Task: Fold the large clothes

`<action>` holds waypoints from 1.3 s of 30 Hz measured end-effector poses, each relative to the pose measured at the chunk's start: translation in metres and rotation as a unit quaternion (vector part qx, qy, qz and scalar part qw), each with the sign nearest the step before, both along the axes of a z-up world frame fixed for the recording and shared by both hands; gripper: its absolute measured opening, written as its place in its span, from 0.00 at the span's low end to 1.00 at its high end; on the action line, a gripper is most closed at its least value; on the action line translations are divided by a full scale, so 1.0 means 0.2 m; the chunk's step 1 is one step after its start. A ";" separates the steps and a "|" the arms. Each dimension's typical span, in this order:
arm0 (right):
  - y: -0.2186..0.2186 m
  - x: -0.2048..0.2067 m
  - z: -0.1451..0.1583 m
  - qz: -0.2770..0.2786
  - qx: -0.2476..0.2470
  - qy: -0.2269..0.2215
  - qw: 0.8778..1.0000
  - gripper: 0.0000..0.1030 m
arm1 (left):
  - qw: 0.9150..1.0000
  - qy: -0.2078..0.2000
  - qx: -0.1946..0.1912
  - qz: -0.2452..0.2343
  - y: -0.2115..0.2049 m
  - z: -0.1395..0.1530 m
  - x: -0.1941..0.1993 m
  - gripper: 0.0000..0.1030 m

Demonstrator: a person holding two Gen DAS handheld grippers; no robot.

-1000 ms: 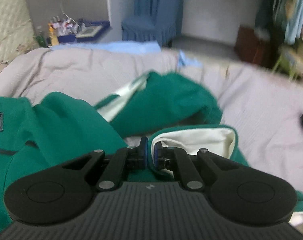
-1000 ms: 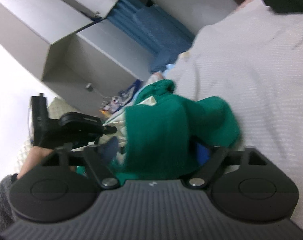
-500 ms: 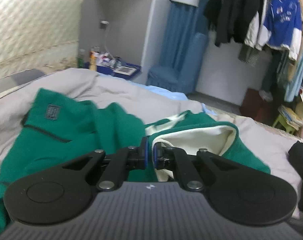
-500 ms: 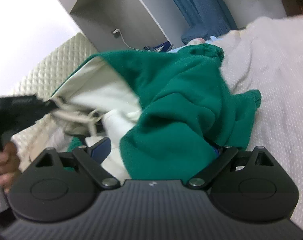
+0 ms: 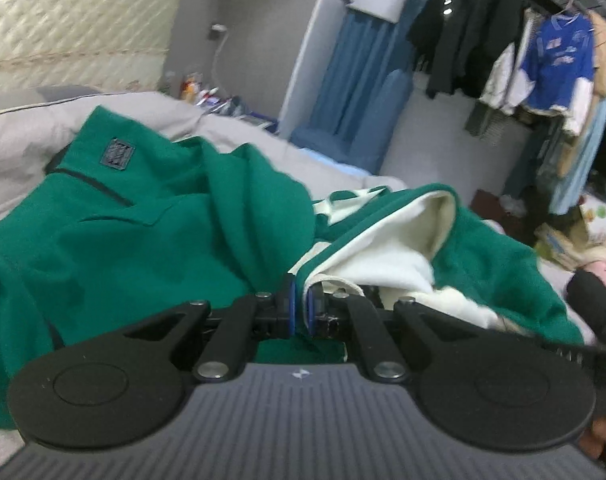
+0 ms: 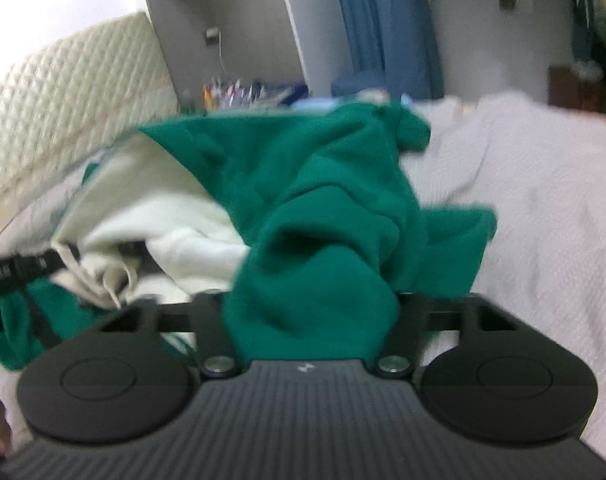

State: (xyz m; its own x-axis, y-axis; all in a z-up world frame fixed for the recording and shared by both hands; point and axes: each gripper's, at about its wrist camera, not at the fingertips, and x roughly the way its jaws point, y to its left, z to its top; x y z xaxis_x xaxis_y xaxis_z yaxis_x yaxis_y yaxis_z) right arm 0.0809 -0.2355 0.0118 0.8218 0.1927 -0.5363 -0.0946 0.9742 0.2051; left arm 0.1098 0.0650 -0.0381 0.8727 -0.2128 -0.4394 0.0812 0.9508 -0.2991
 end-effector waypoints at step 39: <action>0.13 -0.06 0.07 0.062 0.007 -0.014 0.998 0.69 | 0.994 -0.021 0.111 -0.004 -0.15 -0.08 0.44 0.17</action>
